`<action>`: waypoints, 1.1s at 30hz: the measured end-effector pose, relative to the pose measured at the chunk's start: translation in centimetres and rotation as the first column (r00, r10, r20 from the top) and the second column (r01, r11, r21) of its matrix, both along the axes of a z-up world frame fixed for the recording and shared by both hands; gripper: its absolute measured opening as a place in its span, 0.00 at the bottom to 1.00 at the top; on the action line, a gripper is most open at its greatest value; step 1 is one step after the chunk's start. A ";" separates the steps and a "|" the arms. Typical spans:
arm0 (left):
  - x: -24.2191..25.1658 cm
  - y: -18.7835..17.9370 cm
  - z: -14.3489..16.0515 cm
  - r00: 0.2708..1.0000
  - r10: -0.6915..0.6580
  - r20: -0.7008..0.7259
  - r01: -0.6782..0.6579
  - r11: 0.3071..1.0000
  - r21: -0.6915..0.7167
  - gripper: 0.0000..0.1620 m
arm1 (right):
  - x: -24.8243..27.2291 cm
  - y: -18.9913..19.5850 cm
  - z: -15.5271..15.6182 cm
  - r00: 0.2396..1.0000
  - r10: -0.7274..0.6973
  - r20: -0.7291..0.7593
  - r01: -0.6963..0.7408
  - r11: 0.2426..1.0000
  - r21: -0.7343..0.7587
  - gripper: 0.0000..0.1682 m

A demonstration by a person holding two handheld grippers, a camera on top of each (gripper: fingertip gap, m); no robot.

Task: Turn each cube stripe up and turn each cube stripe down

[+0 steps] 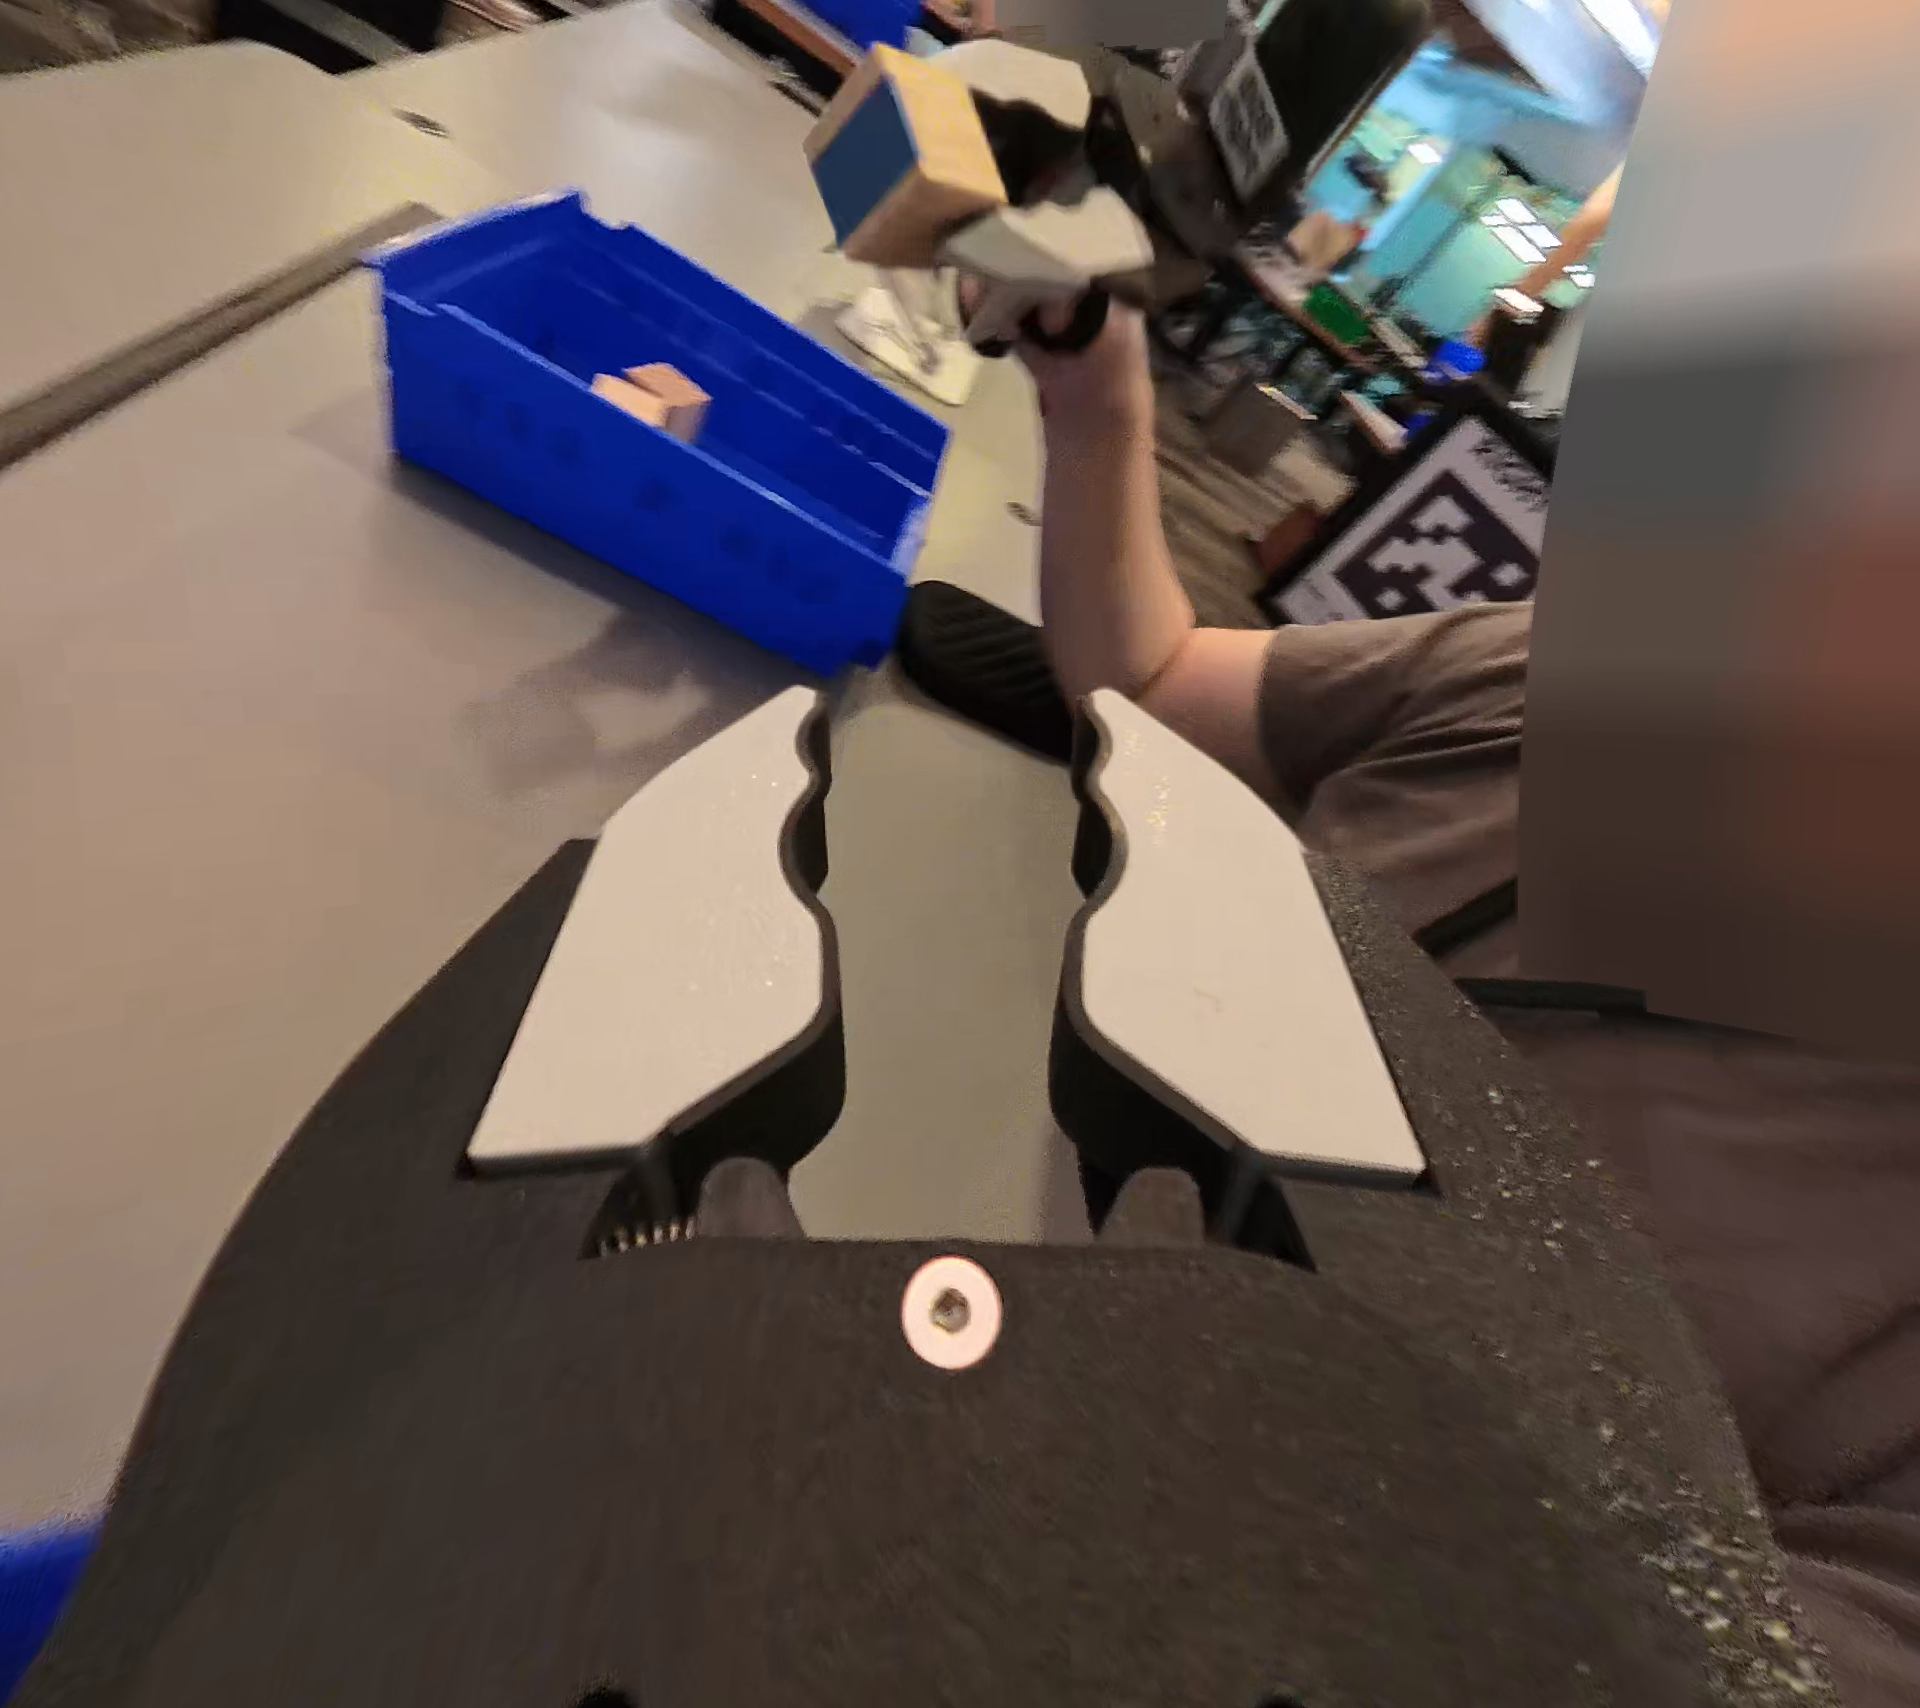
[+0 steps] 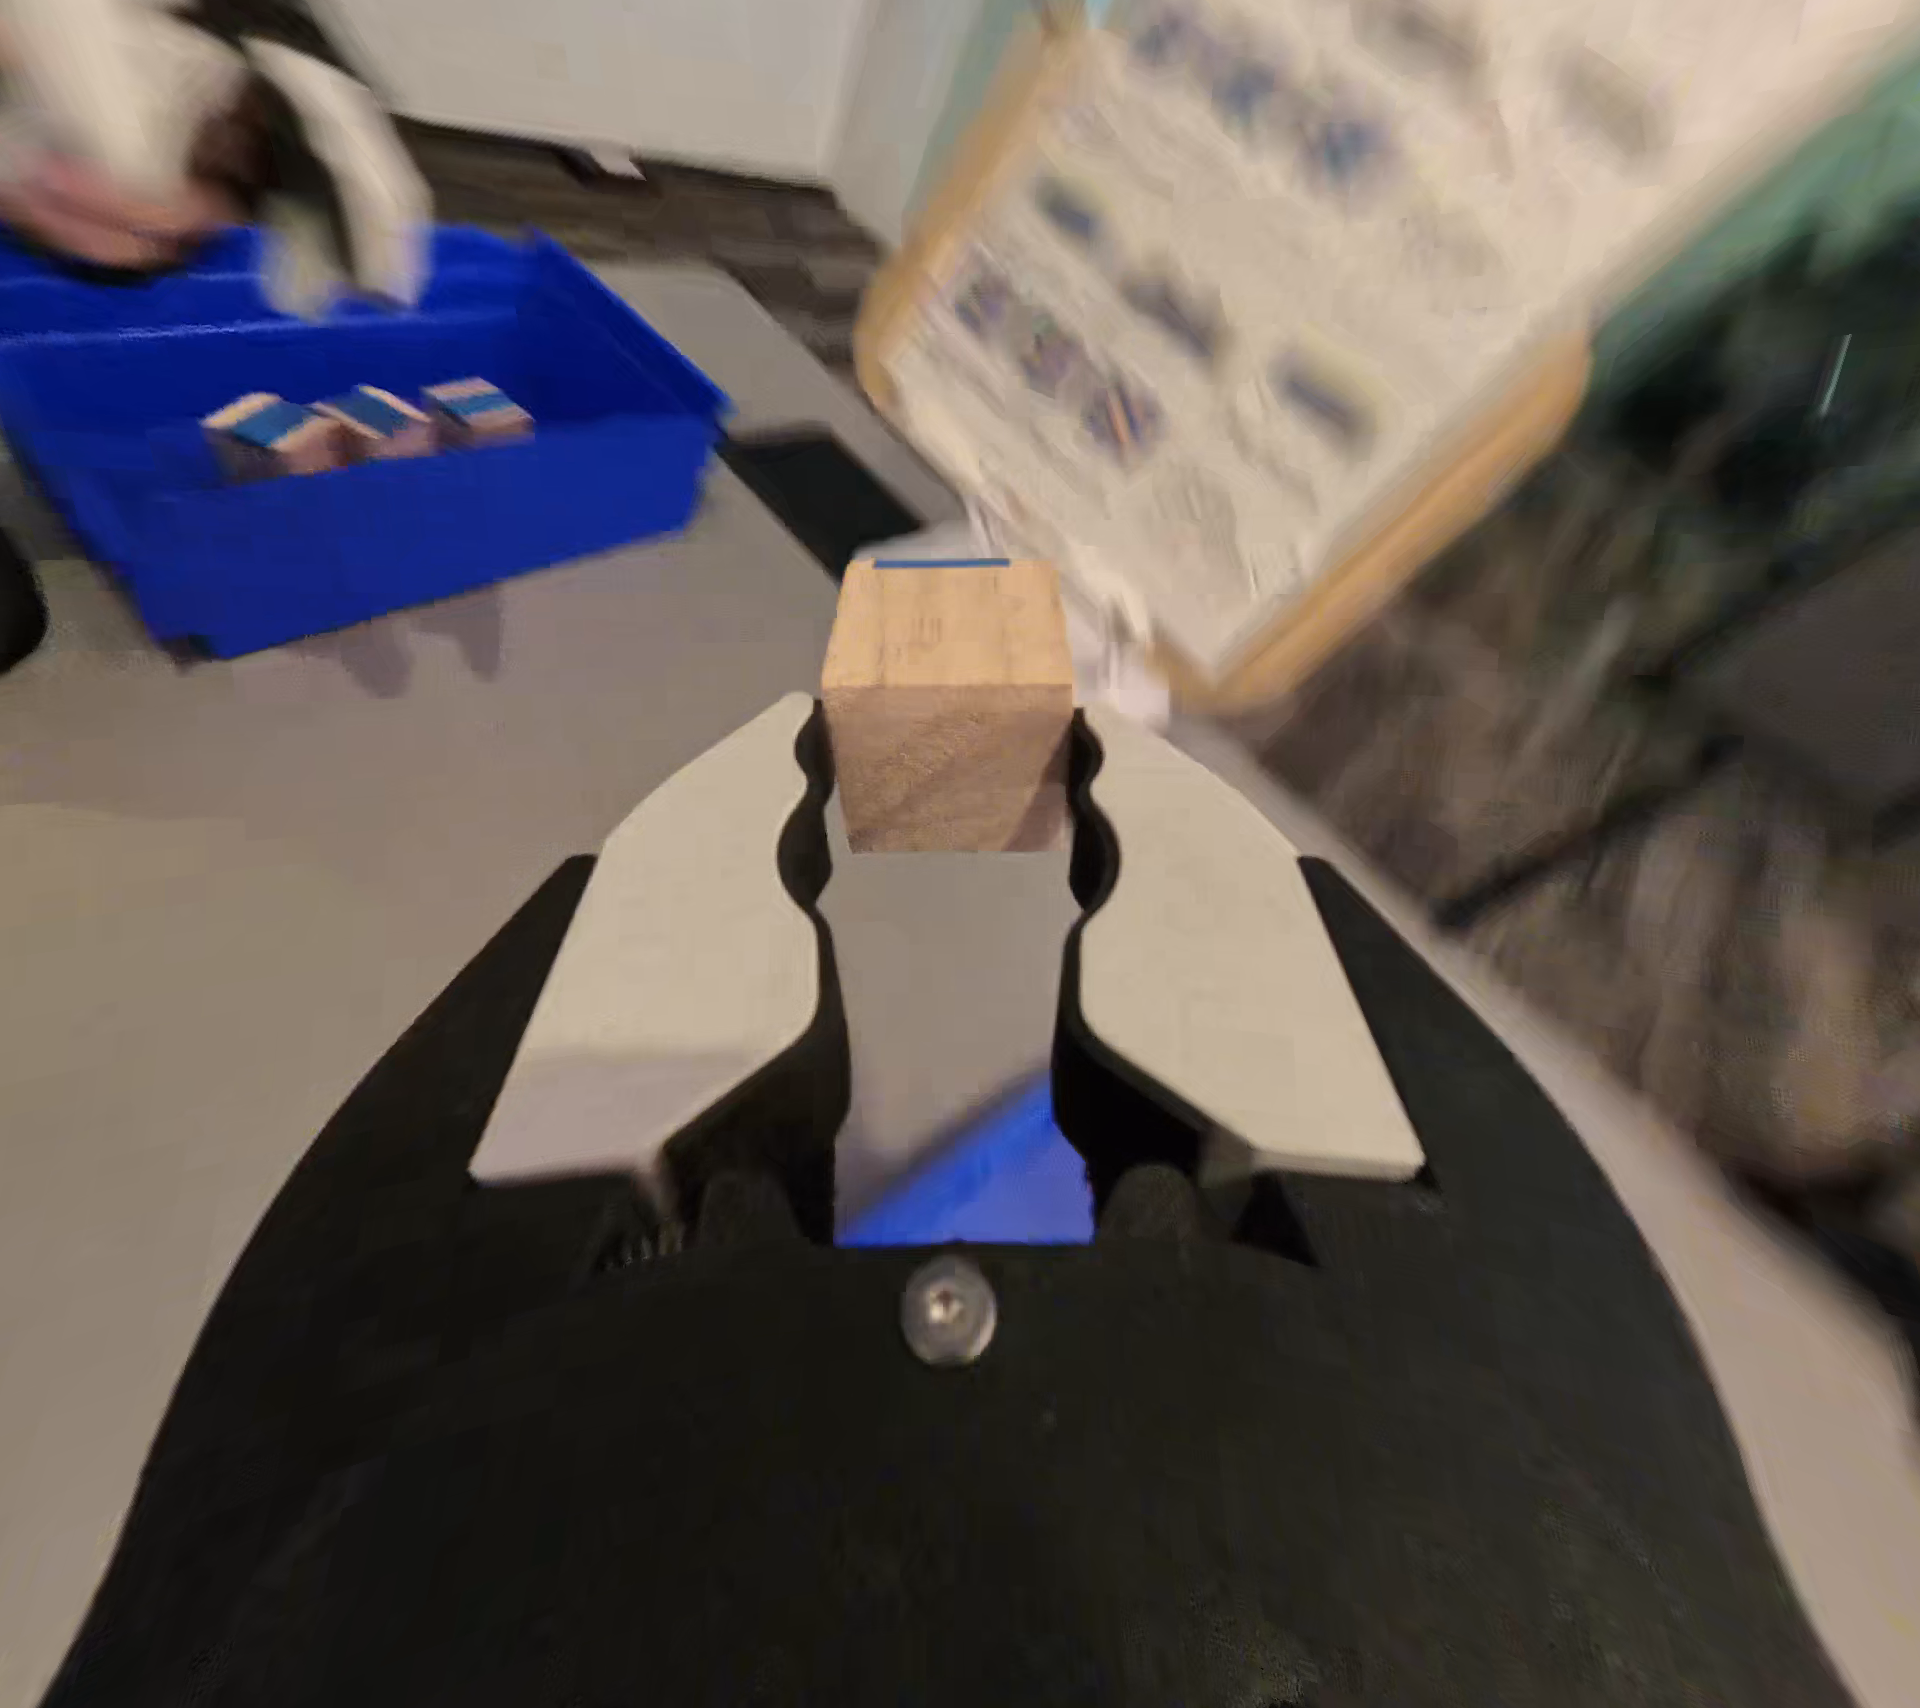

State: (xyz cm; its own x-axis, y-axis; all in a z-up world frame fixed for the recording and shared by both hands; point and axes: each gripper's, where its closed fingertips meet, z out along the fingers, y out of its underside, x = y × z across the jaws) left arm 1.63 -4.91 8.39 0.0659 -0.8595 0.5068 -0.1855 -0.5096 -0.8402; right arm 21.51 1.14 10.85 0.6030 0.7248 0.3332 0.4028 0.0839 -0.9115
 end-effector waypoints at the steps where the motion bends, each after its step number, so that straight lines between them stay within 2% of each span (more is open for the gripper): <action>1: -0.8 0.4 0.0 0.999 0.047 -0.024 -0.046 0.999 0.023 0.26 | 3.6 2.0 -1.6 0.991 -0.130 -0.027 0.123 0.978 -0.170 0.26; 2: -1.6 0.9 0.0 0.994 0.097 -0.052 -0.094 0.995 0.045 0.26 | 7.2 3.6 -4.1 0.963 -0.268 -0.025 0.244 0.908 -0.341 0.26; 3: -2.4 1.3 -0.1 0.986 0.145 -0.080 -0.140 0.988 0.063 0.26 | 10.1 4.6 -7.2 0.930 -0.368 0.017 0.327 0.803 -0.498 0.26; 4: -3.1 1.8 -0.3 0.975 0.193 -0.110 -0.186 0.980 0.075 0.25 | 11.9 5.2 -10.1 0.908 -0.414 0.063 0.364 0.705 -0.608 0.26; 6: -4.8 2.9 -1.3 0.934 0.299 -0.197 -0.284 0.954 0.100 0.25 | 12.8 5.8 -14.8 0.910 -0.402 0.103 0.337 0.572 -0.747 0.26; 8: -6.7 3.9 -2.6 0.872 0.386 -0.301 -0.358 0.922 0.148 0.24 | 12.5 6.2 -18.1 0.903 -0.396 0.169 0.356 0.467 -0.809 0.26; 11: -9.3 4.6 -3.5 0.790 0.474 -0.388 -0.414 0.880 0.231 0.22 | 13.1 6.9 -21.8 0.849 -0.391 0.356 0.503 0.390 -0.771 0.26; 13: -10.9 4.9 -3.6 0.747 0.520 -0.414 -0.446 0.854 0.267 0.22 | 13.0 7.0 -23.3 0.836 -0.378 0.398 0.526 0.345 -0.777 0.27; 20: -14.9 4.6 -4.8 0.634 0.577 -0.515 -0.469 0.816 0.337 0.22 | 13.5 8.4 -24.4 0.780 -0.419 0.465 0.609 0.340 -0.716 0.26; 24: -15.3 4.5 -4.7 0.631 0.583 -0.512 -0.474 0.812 0.340 0.22 | 13.3 9.3 -24.6 0.778 -0.434 0.454 0.612 0.362 -0.703 0.27; 27: -15.7 4.3 -5.0 0.625 0.579 -0.524 -0.472 0.815 0.338 0.22 | 12.7 9.9 -24.4 0.806 -0.428 0.409 0.574 0.398 -0.716 0.29; 29: -16.3 4.1 -5.4 0.604 0.575 -0.551 -0.464 0.817 0.343 0.23 | 12.5 10.1 -23.3 0.820 -0.436 0.372 0.552 0.430 -0.714 0.30; 33: -18.0 2.6 -7.6 0.538 0.527 -0.658 -0.441 0.841 0.314 0.23 | 13.3 10.2 -18.5 0.829 -0.493 0.264 0.530 0.542 -0.652 0.31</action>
State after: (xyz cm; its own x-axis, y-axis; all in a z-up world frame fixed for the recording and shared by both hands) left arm -16.37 -2.30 0.82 0.7783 -0.6269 0.0341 -0.4789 -0.6279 -0.6135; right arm 34.85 11.37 -7.65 0.9434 0.3225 -0.0771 0.2157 -0.7733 -0.5963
